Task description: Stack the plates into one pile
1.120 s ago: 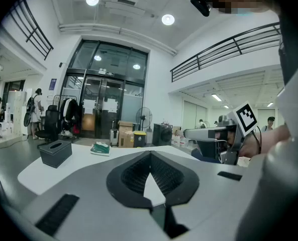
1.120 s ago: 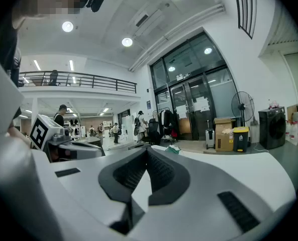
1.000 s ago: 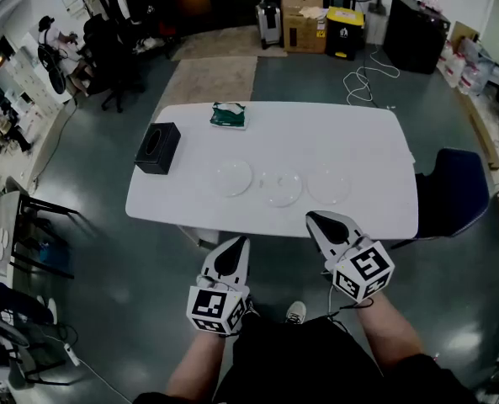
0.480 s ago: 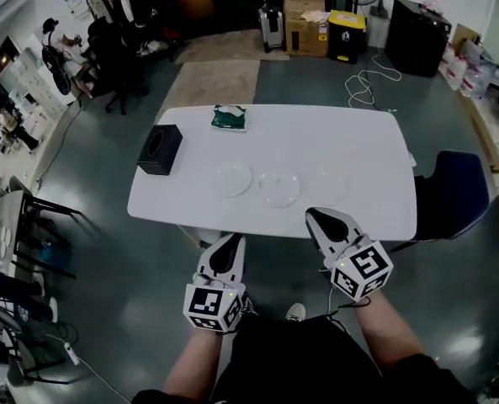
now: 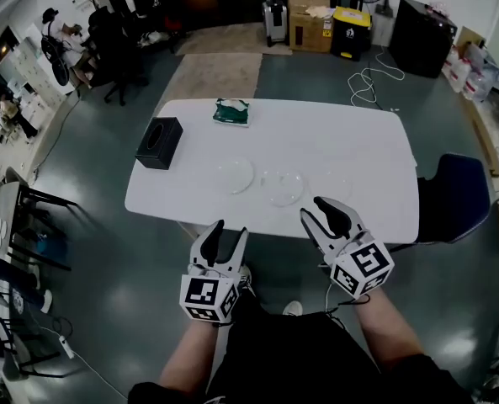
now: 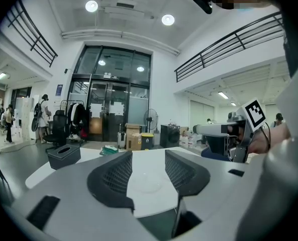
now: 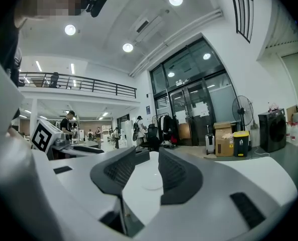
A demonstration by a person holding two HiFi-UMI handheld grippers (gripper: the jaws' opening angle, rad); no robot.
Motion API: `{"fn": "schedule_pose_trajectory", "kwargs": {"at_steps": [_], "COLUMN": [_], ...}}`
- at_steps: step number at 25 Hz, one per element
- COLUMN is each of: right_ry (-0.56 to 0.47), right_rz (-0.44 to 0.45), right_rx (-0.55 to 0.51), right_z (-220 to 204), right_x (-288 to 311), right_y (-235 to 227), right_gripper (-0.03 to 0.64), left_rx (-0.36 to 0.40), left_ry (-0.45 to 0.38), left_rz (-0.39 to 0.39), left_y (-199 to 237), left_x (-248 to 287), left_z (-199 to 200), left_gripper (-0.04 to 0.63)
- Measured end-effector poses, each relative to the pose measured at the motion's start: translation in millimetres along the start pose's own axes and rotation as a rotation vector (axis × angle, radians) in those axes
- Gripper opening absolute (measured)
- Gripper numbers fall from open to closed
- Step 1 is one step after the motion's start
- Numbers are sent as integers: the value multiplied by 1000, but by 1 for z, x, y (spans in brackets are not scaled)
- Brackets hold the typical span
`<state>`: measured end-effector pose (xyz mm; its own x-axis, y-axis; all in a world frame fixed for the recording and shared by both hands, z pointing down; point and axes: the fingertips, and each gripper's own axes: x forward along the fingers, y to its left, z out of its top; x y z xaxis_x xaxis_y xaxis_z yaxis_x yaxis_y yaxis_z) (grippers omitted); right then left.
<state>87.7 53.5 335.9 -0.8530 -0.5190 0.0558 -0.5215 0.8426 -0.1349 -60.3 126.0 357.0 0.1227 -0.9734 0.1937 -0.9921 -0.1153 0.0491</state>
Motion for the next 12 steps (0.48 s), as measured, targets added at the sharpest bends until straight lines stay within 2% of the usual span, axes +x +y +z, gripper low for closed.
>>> {"fn": "schedule_pose_trajectory", "kwargs": {"at_steps": [12], "right_ry": [16], "right_rz": [-52], "right_rx": [2], "right_z": [-5], "right_x": [70], "right_y": [-13], "right_gripper": [158], "left_rx": [-13], "left_ry": [8], "left_rz": [-19], "left_y": [71], "left_x": [53], "left_z": [0], "left_gripper": [210]}}
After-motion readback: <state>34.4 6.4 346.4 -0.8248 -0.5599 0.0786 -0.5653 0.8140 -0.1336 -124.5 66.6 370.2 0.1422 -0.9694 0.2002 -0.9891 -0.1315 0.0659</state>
